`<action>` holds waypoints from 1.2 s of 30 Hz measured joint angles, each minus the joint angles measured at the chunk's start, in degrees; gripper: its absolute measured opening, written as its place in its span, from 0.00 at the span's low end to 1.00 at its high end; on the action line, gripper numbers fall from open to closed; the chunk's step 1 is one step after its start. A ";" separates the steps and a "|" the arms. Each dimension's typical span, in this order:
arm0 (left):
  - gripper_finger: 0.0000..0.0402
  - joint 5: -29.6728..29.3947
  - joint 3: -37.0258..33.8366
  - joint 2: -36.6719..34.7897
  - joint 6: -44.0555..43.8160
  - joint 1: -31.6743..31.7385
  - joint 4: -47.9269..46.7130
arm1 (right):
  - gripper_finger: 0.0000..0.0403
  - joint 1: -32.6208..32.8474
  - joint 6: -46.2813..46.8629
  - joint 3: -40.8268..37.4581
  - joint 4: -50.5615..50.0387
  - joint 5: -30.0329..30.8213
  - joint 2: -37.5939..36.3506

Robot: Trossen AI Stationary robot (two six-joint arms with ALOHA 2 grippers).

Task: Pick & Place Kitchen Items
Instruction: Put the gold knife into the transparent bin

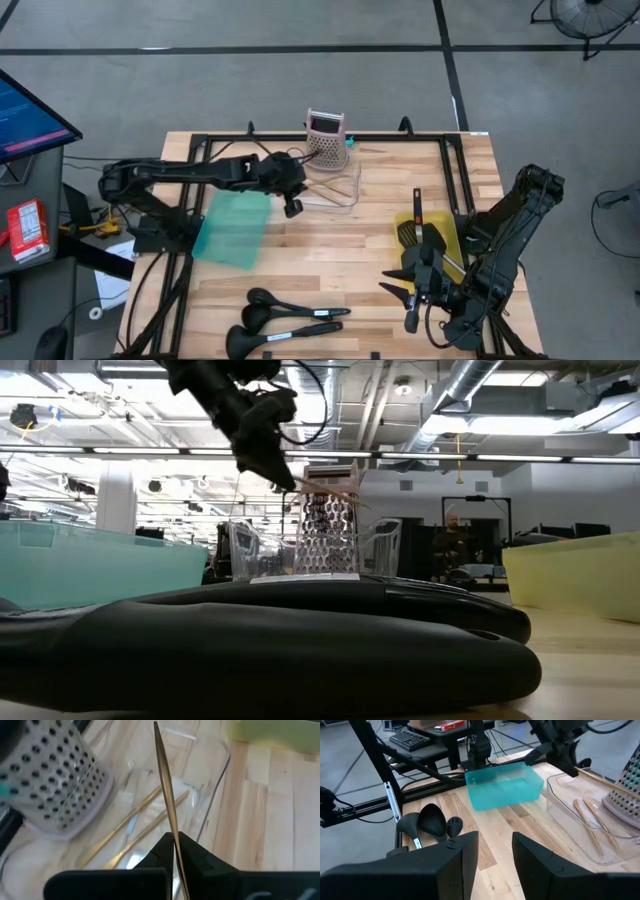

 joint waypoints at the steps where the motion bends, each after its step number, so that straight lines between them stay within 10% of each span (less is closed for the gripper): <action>1: 0.00 0.00 1.01 0.98 0.81 0.00 -0.43 | 0.29 0.00 0.02 0.00 0.00 -0.02 0.00; 36: 0.00 0.11 8.87 18.96 3.90 3.85 -5.18 | 0.29 -0.02 0.00 0.02 0.03 0.00 -0.02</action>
